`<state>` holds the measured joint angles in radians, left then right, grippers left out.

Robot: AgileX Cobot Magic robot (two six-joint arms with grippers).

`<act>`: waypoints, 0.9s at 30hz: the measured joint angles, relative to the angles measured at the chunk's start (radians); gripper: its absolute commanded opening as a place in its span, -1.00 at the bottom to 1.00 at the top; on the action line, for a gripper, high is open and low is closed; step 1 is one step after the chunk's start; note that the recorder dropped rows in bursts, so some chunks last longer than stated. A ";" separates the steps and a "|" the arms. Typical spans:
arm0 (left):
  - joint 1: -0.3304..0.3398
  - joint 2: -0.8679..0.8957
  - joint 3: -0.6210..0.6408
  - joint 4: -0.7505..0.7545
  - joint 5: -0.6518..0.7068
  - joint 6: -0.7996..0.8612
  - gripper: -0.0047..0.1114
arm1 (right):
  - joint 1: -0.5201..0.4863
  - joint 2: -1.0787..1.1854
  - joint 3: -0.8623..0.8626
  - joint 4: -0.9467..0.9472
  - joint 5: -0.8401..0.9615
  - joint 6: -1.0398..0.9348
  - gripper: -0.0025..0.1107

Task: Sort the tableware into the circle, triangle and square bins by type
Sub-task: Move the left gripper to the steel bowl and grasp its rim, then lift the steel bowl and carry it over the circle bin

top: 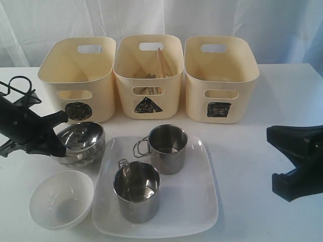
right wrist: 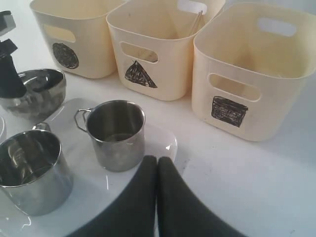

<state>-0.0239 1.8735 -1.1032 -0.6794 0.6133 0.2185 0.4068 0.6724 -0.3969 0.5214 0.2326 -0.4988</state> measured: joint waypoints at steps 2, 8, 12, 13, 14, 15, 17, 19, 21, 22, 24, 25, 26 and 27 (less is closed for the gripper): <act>0.000 0.000 0.000 -0.016 0.002 0.013 -0.92 | 0.000 0.000 0.000 0.000 0.000 0.000 -0.96; 0.000 -0.002 0.000 -0.130 0.072 0.133 -0.92 | 0.000 0.000 0.000 0.000 0.000 0.000 -0.96; 0.000 -0.067 0.000 -0.166 0.079 0.176 -0.92 | 0.000 0.000 0.000 0.000 0.000 0.000 -0.96; 0.000 -0.089 0.000 -0.165 0.079 0.184 -0.92 | 0.000 0.000 0.000 0.000 0.000 0.000 -0.96; 0.000 -0.113 0.000 -0.165 0.079 0.187 -0.92 | 0.000 0.000 0.000 -0.002 0.000 0.000 -0.96; 0.000 -0.139 0.000 -0.165 0.077 0.192 -0.92 | 0.000 0.000 0.000 -0.002 0.000 0.000 -0.96; 0.000 -0.192 0.000 -0.165 0.052 0.199 -0.92 | 0.000 0.000 0.000 -0.002 0.000 0.000 -0.96; 0.000 -0.231 -0.011 -0.165 0.020 0.201 -0.92 | 0.000 0.000 0.000 -0.002 0.000 0.000 -0.96; 0.000 -0.268 -0.042 -0.165 -0.028 0.204 -0.92 | 0.000 0.000 0.000 -0.002 0.000 0.000 -0.96; 0.000 -0.279 -0.067 -0.165 -0.050 0.204 -0.92 | 0.000 0.000 0.000 -0.002 0.000 0.000 -0.96; 0.000 -0.284 -0.125 -0.165 -0.105 0.208 -0.92 | 0.000 0.000 0.000 -0.002 0.000 0.000 -0.96; 0.000 -0.281 -0.156 -0.165 -0.131 0.208 -0.92 | 0.000 0.000 0.000 -0.002 0.000 0.002 -0.96; 0.000 -0.270 -0.188 -0.165 -0.151 0.208 -0.92 | 0.000 0.000 0.000 -0.002 0.000 0.002 -0.96; 0.000 -0.259 -0.215 -0.165 -0.168 0.208 -0.92 | 0.000 0.000 0.000 -0.002 0.000 0.002 -0.96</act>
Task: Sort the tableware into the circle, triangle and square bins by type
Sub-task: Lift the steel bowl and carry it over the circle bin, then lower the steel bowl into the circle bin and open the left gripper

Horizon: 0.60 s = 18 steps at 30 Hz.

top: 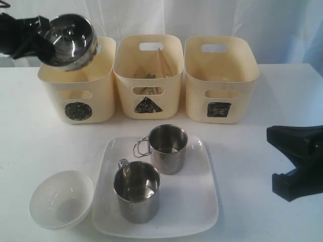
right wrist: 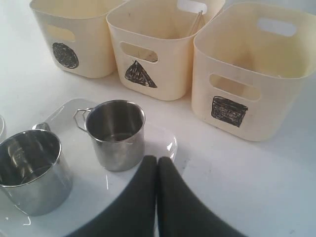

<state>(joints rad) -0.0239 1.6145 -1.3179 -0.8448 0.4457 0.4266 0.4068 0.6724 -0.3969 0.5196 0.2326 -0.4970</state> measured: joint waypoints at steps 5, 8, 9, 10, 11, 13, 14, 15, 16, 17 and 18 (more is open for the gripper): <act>0.000 0.110 -0.148 0.000 -0.038 -0.015 -0.92 | 0.000 0.000 0.000 0.000 0.000 0.000 -0.96; 0.000 0.190 -0.225 0.000 -0.041 -0.026 -0.92 | 0.000 0.000 0.000 0.000 0.000 0.000 -0.96; 0.000 0.218 -0.246 0.000 -0.041 -0.030 -0.92 | 0.000 0.000 0.000 0.000 0.000 0.000 -0.96; 0.000 0.244 -0.261 0.000 -0.041 -0.034 -0.92 | 0.000 0.000 0.000 0.000 0.000 0.000 -0.96; 0.000 0.269 -0.277 0.000 -0.041 -0.037 -0.92 | 0.000 0.000 0.000 0.000 0.000 0.000 -0.96; 0.000 0.305 -0.300 0.002 -0.035 -0.043 -0.91 | 0.000 0.000 0.000 0.000 0.000 0.000 -0.96; 0.000 0.321 -0.308 0.009 -0.030 -0.043 -0.88 | 0.000 0.000 0.000 0.000 0.000 0.000 -0.96; 0.000 0.333 -0.316 0.020 -0.021 -0.043 -0.83 | 0.000 0.000 0.000 0.000 0.000 0.000 -0.96; 0.000 0.340 -0.326 0.035 -0.013 -0.043 -0.76 | 0.000 0.000 0.000 0.000 0.000 0.000 -0.96; 0.000 0.347 -0.335 0.054 -0.005 -0.049 -0.67 | 0.000 0.000 0.000 0.000 0.000 0.000 -0.96; 0.000 0.352 -0.341 0.075 0.003 -0.052 -0.57 | 0.000 0.000 0.000 0.000 0.000 0.000 -0.96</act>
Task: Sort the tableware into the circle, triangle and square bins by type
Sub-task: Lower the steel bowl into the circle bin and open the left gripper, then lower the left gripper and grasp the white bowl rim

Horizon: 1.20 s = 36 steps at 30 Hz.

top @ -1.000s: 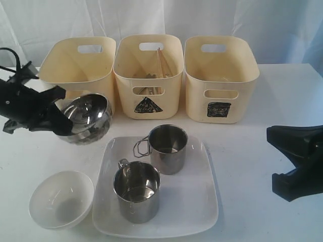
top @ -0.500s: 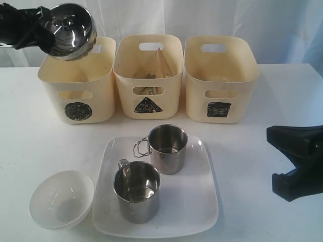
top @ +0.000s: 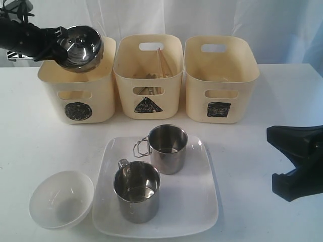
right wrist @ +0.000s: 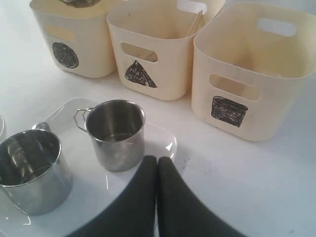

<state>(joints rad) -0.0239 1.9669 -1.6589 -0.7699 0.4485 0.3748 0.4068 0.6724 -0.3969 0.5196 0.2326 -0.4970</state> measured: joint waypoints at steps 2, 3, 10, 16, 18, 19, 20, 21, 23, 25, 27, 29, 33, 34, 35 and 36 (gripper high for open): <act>0.000 0.006 -0.006 0.031 0.005 -0.025 -0.38 | 0.000 0.000 0.000 0.000 0.000 0.000 -0.96; 0.000 0.006 -0.008 0.039 0.005 -0.039 -0.31 | 0.000 0.000 0.000 0.000 0.000 0.000 -0.96; 0.000 0.006 -0.013 0.057 0.003 -0.077 -0.17 | 0.000 0.000 0.000 0.000 0.006 0.000 -0.96; 0.000 0.002 -0.013 0.057 0.046 -0.081 -0.20 | 0.000 0.000 0.000 0.000 0.009 0.000 -0.96; 0.000 -0.020 -0.013 0.059 0.129 -0.083 -0.36 | 0.000 0.000 0.000 0.000 0.010 0.000 -0.96; 0.000 -0.034 -0.013 0.062 0.169 -0.083 -0.60 | 0.000 0.000 0.000 0.000 0.010 0.000 -0.96; 0.000 -0.065 -0.013 0.087 0.255 -0.081 -0.84 | 0.000 0.000 0.000 0.000 0.011 0.000 -0.96; 0.000 -0.087 -0.013 0.106 0.322 -0.070 -0.92 | 0.000 0.000 0.000 0.000 0.011 0.000 -0.96; 0.000 -0.138 -0.013 0.167 0.506 -0.009 -0.92 | 0.000 0.000 0.000 0.000 0.011 0.000 -0.96; 0.000 -0.177 -0.013 0.200 0.680 0.051 -0.92 | 0.000 0.000 0.000 0.000 0.011 0.000 -0.96; 0.000 -0.230 0.030 0.203 0.680 0.103 -0.92 | 0.000 0.000 0.000 0.000 0.013 0.000 -0.96; -0.005 -0.262 0.088 0.203 0.680 0.111 -0.92 | 0.000 0.000 0.000 0.000 0.013 0.000 -0.96; -0.062 -0.357 0.343 0.207 0.664 0.161 -0.92 | 0.000 0.000 0.000 0.000 0.017 0.000 -0.96; -0.088 -0.386 0.431 0.209 0.617 0.170 -0.92 | 0.000 0.000 0.000 0.000 0.017 0.000 -0.96; -0.098 -0.397 0.472 0.209 0.588 0.178 -0.92 | 0.000 0.000 0.000 0.000 0.017 0.000 -0.96; -0.110 -0.409 0.529 0.209 0.540 0.185 -0.92 | 0.000 0.000 0.000 0.000 0.017 0.000 -0.96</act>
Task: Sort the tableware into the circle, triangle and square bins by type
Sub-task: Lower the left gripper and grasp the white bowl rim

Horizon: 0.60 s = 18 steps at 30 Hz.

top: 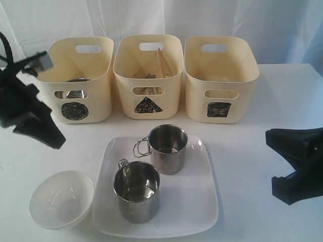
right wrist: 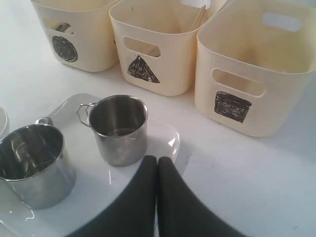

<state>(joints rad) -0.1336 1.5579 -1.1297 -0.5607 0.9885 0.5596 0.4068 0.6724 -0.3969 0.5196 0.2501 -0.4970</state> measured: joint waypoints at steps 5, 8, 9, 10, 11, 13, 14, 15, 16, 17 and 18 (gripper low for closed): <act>-0.014 -0.008 0.152 0.000 -0.164 0.008 -0.92 | 0.000 0.000 0.000 0.000 0.000 0.000 -0.96; -0.014 -0.009 0.196 0.006 -0.219 0.014 -0.76 | 0.000 0.000 0.000 0.000 0.000 0.000 -0.96; -0.014 -0.009 0.203 0.007 -0.229 0.016 -0.69 | 0.000 0.000 0.000 0.000 0.000 0.000 -0.96; -0.014 -0.009 0.205 0.007 -0.233 0.016 -0.61 | 0.000 0.000 0.000 0.000 0.000 0.000 -0.96; -0.014 -0.009 0.205 0.009 -0.235 0.017 -0.47 | 0.000 0.000 0.000 0.000 0.000 0.000 -0.96; -0.014 -0.009 0.207 0.009 -0.247 0.017 -0.26 | 0.000 0.000 0.000 0.000 0.000 0.000 -0.96; -0.014 -0.009 0.207 0.011 -0.249 0.017 -0.16 | 0.000 0.000 0.000 0.000 0.000 0.000 -0.96; -0.015 -0.009 0.207 0.013 -0.253 0.019 -0.07 | 0.000 0.000 0.000 0.000 0.000 0.000 -0.96; -0.015 -0.009 0.207 0.016 -0.252 0.019 0.00 | 0.000 0.000 0.000 0.000 0.000 0.000 -0.96; -0.015 -0.009 0.207 0.023 -0.255 0.019 0.04 | 0.000 0.000 0.000 0.000 0.000 0.000 -0.96; -0.015 -0.009 0.207 0.031 -0.257 0.019 0.05 | 0.000 0.000 0.000 0.000 0.000 0.000 -0.96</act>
<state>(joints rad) -0.1483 1.5488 -0.9229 -0.5298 0.7313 0.5785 0.4068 0.6724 -0.3969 0.5196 0.2501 -0.4970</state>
